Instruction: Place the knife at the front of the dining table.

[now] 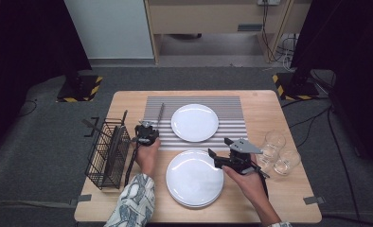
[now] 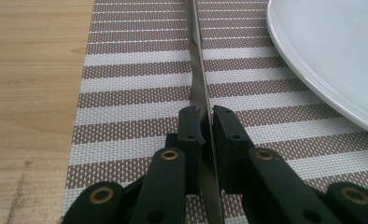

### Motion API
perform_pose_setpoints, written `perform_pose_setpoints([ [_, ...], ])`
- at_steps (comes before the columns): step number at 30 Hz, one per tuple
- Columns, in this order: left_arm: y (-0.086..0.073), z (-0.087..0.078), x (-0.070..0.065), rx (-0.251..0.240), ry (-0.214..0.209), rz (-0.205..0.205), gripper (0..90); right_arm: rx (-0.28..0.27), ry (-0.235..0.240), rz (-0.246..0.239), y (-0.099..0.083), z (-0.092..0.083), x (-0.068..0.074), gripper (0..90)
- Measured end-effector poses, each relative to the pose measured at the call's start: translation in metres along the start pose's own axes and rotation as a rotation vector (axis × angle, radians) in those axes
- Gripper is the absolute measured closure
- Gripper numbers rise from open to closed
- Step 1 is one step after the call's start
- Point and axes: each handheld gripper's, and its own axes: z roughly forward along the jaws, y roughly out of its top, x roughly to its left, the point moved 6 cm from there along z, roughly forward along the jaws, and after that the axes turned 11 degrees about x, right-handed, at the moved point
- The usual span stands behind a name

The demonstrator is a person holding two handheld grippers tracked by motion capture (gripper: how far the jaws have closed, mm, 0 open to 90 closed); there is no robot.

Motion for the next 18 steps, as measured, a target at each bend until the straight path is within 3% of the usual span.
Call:
perform_pose_setpoints([
  [18, -0.0002, 0.0, -0.0016, 0.0, -0.003, 0.006, 80.7, 0.01, -0.01, 0.013, -0.0012, 0.0006, -0.0027, 18.6],
])
